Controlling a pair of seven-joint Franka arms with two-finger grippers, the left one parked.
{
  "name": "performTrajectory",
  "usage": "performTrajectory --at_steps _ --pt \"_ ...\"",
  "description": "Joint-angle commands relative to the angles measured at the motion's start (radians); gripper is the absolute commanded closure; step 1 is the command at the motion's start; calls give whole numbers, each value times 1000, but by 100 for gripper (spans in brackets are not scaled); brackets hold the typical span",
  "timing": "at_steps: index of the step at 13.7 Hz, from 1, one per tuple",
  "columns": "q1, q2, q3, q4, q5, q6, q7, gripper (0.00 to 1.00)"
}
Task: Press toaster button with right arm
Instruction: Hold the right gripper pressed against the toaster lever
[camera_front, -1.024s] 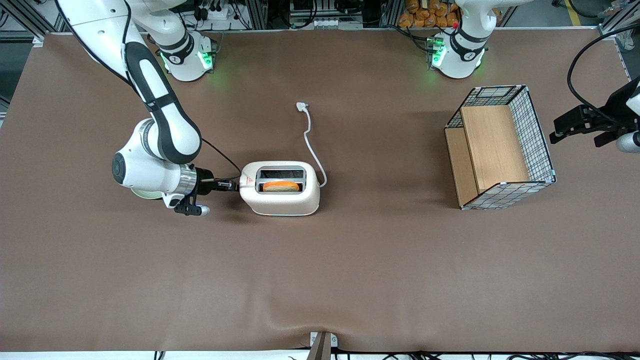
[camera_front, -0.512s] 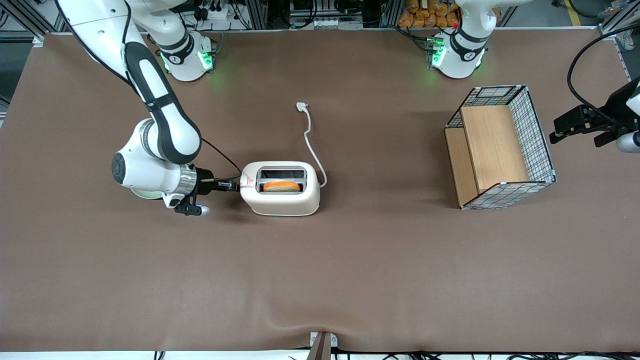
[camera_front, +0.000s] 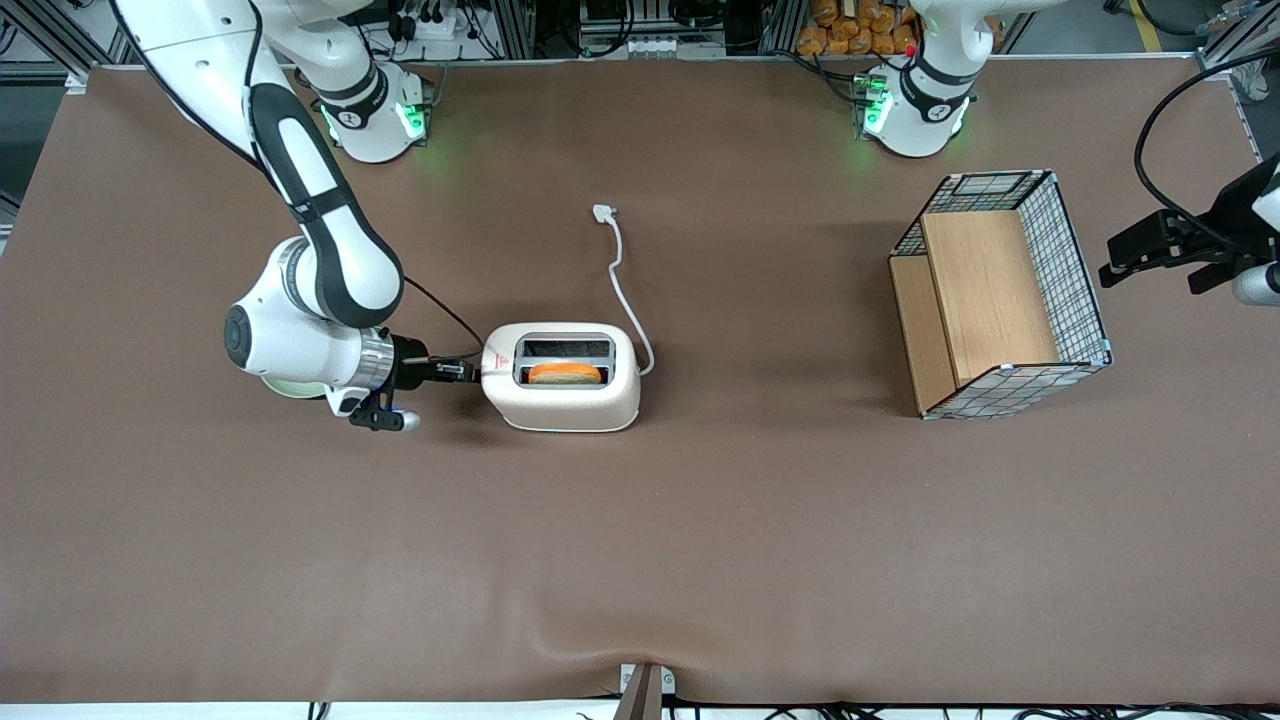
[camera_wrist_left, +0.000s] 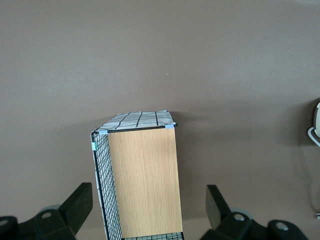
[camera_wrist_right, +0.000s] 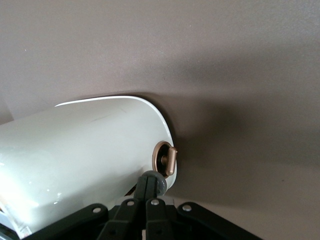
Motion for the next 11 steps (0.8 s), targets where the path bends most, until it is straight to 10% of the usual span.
performTrajectory --at_steps 1,11 --pt "19 51 1 0 28 59 -39 100" --pt "16 46 0 16 28 24 -34 100"
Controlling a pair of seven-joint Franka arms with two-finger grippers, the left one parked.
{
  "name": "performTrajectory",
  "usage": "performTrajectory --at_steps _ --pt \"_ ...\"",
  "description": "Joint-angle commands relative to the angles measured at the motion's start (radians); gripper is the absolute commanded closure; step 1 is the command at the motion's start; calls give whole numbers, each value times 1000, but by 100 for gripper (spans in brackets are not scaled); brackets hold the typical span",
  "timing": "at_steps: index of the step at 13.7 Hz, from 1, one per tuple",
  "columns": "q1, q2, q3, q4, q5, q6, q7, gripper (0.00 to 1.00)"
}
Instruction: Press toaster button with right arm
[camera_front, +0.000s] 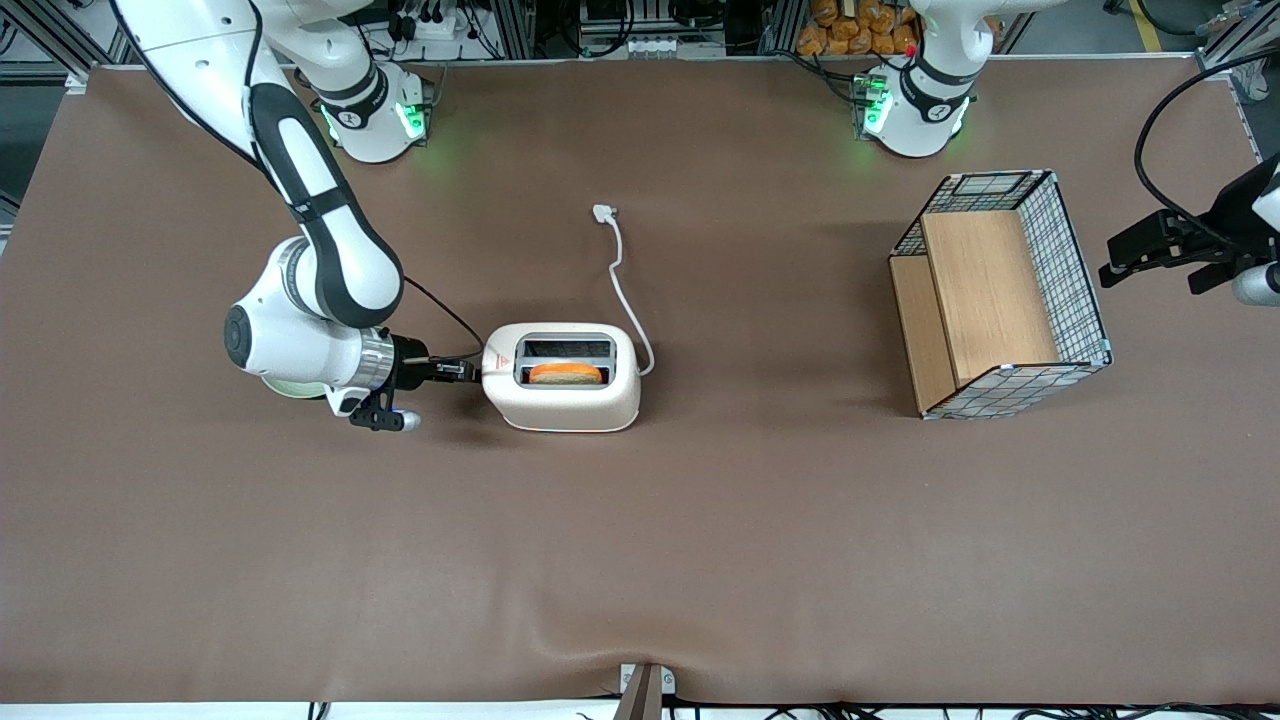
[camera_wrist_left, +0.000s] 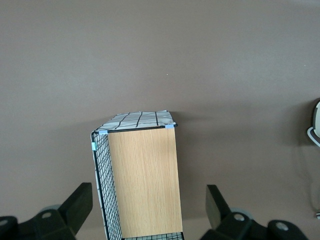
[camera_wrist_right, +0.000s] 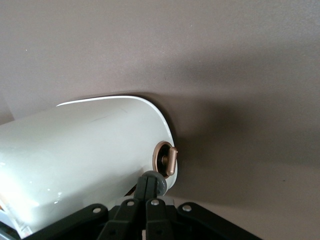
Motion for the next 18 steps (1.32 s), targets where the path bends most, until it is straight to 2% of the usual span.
performTrajectory --at_steps 1,7,18 --pt "12 43 -1 15 27 22 -33 100" --pt "10 36 -3 31 25 6 -11 100" --pt "-10 3 -24 92 -4 -156 42 100"
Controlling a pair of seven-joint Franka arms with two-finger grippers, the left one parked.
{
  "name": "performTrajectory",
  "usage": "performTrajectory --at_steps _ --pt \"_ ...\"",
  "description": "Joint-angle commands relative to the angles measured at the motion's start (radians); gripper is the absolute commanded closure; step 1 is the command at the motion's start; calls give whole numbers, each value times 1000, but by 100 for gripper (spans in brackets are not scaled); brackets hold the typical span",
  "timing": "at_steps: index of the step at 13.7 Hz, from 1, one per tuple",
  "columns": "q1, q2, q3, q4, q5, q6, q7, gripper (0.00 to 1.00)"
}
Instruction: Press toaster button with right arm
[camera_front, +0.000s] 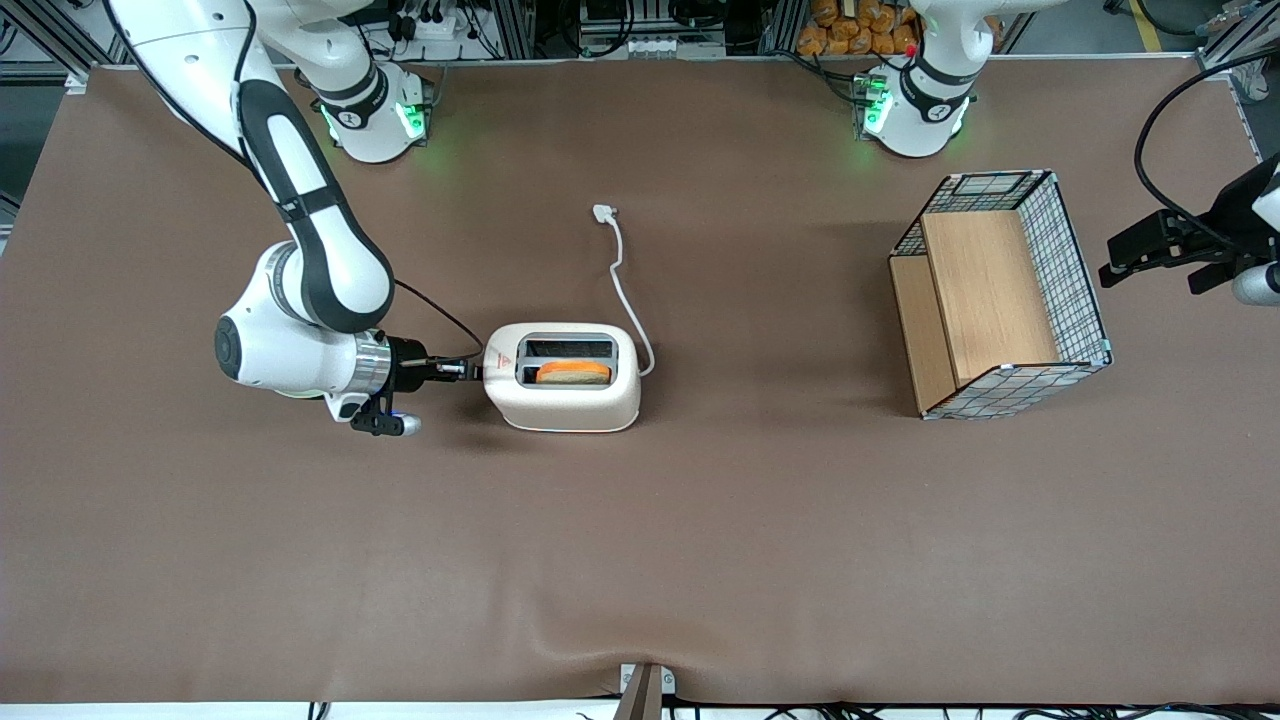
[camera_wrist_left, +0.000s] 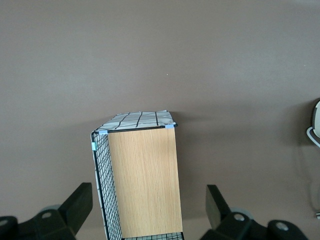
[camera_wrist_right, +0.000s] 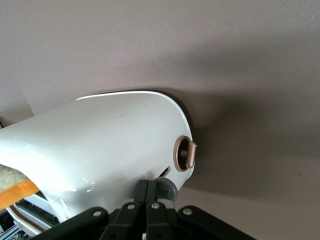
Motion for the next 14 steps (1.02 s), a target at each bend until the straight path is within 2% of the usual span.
performTrajectory --at_steps 1,8,9,10,14 --pt "-20 -3 -8 39 -15 -65 36 100" --pt "-72 -6 -11 253 -176 -351 242 100" --pt "-81 -6 -9 293 -202 -392 263 66" --pt "-86 -6 -11 322 -238 -415 273 1" --pt "-175 2 -2 486 -441 -474 227 0"
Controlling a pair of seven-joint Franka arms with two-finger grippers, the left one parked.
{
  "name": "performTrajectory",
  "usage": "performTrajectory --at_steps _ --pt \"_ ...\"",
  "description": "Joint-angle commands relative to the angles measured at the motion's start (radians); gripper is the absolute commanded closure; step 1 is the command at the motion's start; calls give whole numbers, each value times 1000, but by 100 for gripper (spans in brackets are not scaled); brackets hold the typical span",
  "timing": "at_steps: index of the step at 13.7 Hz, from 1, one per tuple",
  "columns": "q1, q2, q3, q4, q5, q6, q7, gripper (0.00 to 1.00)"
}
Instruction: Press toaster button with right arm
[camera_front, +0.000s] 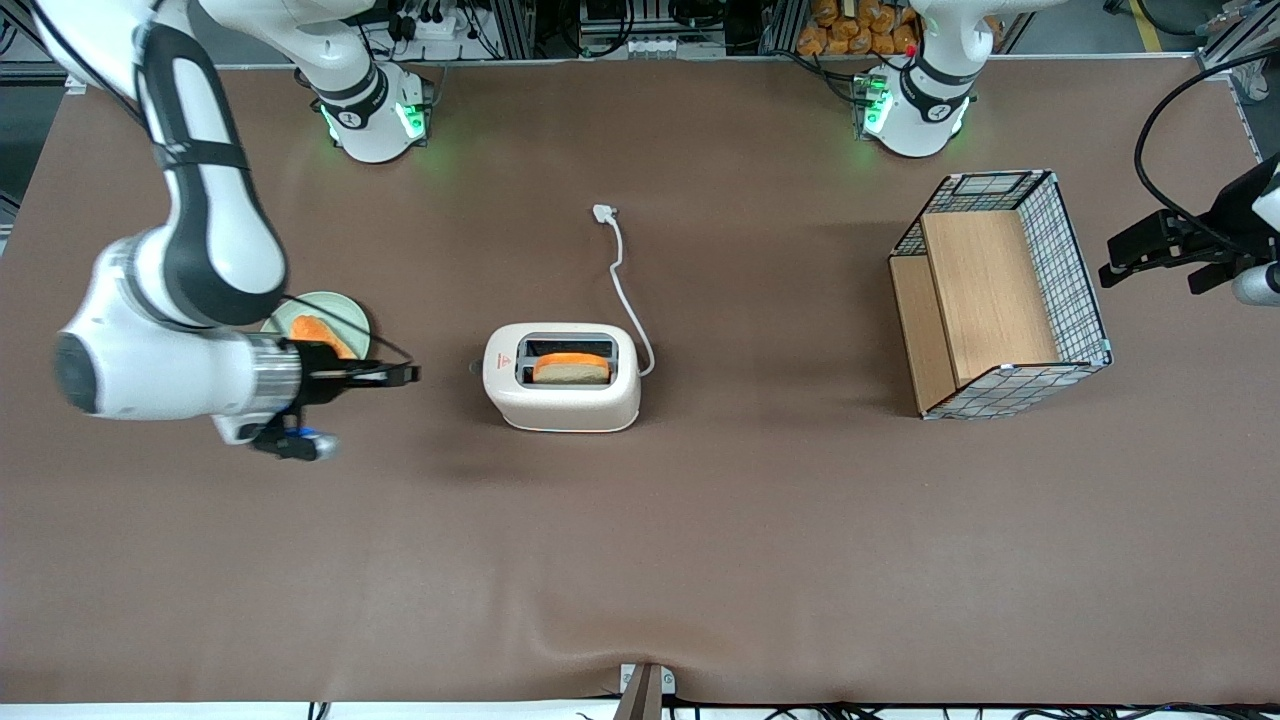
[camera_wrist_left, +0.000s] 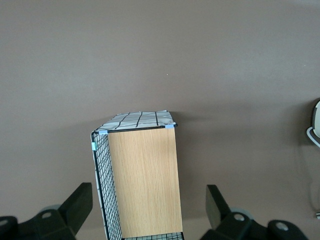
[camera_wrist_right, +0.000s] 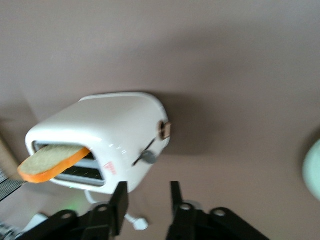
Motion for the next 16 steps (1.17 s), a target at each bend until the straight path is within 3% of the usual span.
performTrajectory --at_steps 1,3,8,11,16 --pt "-56 10 21 116 -157 -40 -48 0" --pt "-74 6 30 145 -225 -63 -96 0" --pt "-188 -4 39 277 -261 -222 -152 0" --pt "-218 -131 68 270 -311 -238 -134 0" --pt "-242 -398 84 55 -374 -264 -79 0"
